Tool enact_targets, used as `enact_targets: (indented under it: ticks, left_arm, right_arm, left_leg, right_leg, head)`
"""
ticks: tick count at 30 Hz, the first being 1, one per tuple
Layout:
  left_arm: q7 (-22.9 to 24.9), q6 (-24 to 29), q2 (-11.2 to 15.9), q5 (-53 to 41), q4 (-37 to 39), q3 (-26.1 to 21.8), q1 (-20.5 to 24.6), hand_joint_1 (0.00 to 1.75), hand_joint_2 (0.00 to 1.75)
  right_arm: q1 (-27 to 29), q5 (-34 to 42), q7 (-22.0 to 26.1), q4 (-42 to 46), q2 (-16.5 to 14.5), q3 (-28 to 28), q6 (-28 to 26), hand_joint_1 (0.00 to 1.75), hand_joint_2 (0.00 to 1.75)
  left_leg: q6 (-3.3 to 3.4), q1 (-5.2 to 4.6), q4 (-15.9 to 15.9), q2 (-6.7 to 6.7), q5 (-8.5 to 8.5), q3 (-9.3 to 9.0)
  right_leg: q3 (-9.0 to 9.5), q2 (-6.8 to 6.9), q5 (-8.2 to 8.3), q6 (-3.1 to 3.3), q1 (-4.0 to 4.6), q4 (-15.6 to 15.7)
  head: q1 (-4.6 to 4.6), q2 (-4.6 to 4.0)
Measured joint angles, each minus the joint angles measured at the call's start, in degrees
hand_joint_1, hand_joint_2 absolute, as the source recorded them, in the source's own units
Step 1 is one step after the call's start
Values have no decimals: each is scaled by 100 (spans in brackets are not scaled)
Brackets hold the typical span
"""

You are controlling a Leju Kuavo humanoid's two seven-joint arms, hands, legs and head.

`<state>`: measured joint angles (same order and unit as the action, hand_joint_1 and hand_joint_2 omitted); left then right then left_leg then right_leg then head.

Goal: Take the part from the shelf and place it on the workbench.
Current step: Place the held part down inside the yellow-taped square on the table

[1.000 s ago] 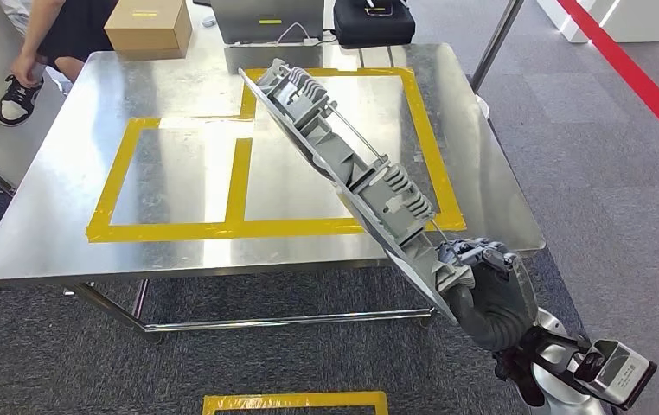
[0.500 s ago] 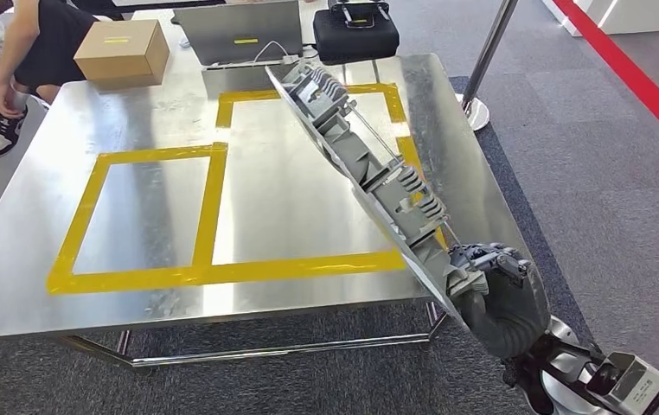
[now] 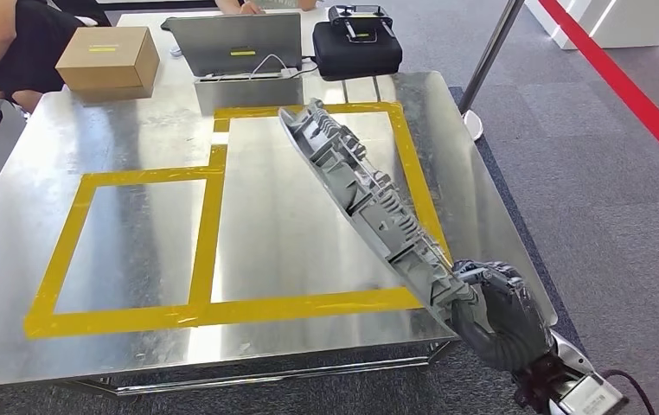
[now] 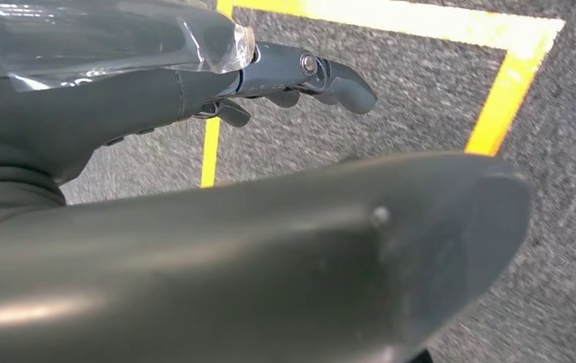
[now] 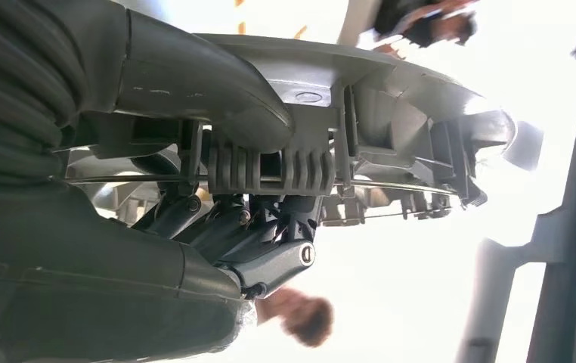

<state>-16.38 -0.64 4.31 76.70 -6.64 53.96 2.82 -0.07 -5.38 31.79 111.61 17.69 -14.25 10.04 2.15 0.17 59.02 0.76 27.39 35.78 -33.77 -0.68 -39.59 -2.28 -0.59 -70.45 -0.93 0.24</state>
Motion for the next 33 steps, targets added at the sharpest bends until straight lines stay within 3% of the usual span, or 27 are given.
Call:
enact_targets:
  ticks: [1, 2, 3, 5, 7, 11, 14, 17, 22, 28, 33]
  left_arm:
    - [-16, -2, -10, 9, 0, 1, -1, 0, 0]
    - [-29, -7, -21, 11, 0, 2, -3, 0, 0]
    - [-40, -19, -31, 11, 0, 8, -6, 0, 0]
    - [-69, -69, -39, -6, 1, 28, -10, 0, 0]
    - [-105, -131, -27, -31, 3, 62, -1, 0, 0]
    - [-178, -214, -4, 8, 0, 126, 17, 0, 0]
    - [-315, -270, -4, 57, -2, 166, 19, 0, 0]
    - [-539, -362, -2, 58, -2, 191, 14, 0, 0]
    - [-805, -481, -3, -3, -6, 273, 19, 0, 0]
    - [-833, -446, -9, 0, -14, 331, 28, 0, 0]
    - [-826, -409, -21, 20, -17, 350, 26, 0, 0]
  right_arm:
    - [7, -76, -148, -45, 75, 35, -114, 175, 175]
    - [9, -119, -268, -116, 163, 89, -188, 175, 175]
    - [3, -146, -363, -213, 269, 165, -217, 175, 175]
    - [-82, -272, -482, -532, 536, 364, -128, 175, 175]
    - [-402, -654, -428, -1177, 841, 534, 117, 175, 175]
    - [-1737, -1880, -190, -3195, 1139, 336, 483, 175, 175]
    - [-2821, -2348, -62, -4813, 1098, -217, 551, 175, 175]
    - [-3621, -2636, -4, -6056, 868, -830, 456, 175, 175]
    - [-4539, -3228, -231, -7468, 43, -1818, 175, 175, 175]
    - [-5058, -3434, -326, -8204, -996, -2601, 113, 175, 175]
    - [-5218, -3444, -372, -8442, -1548, -2931, 114, 175, 175]
  left_leg:
    - [6, 0, 1, 0, 31, -25]
    - [6, 1, 1, 7, 63, -61]
    - [0, 4, 2, 16, 97, -110]
    - [-33, 11, -1, 37, 169, -223]
    - [-82, -7, 10, 40, 225, -273]
    - [-14, -40, -15, 3, 227, -286]
    - [-28, -38, -54, -3, 202, -314]
    - [-57, -30, -79, -4, 181, -328]
    - [-124, -8, -93, -24, 169, -343]
    - [-179, -2, -97, -44, 165, -352]
    - [-194, -5, -96, -22, 161, -348]
  right_leg:
    - [-236, 1, -46, -22, -9, -315]
    - [-378, 2, 35, -35, -17, -428]
    - [-401, 5, 237, -42, -25, -302]
    - [-183, 15, 768, -48, -41, 409]
    - [38, 18, 1034, -14, -36, 970]
    - [93, -17, 1066, 60, -14, 1107]
    - [92, -29, 1076, 82, -7, 1107]
    - [93, -31, 1080, 99, 3, 1103]
    - [91, -52, 1084, 139, 23, 1099]
    - [92, -69, 1088, 150, 26, 1097]
    - [99, -47, 1088, 151, 16, 1098]
  head:
    - [0, 0]
    - [0, 0]
    - [1, 0]
    - [0, 0]
    - [-2, 0]
    - [-20, 0]
    - [-20, 0]
    - [-20, 0]
    - [-19, 0]
    - [-19, 0]
    - [-18, 0]
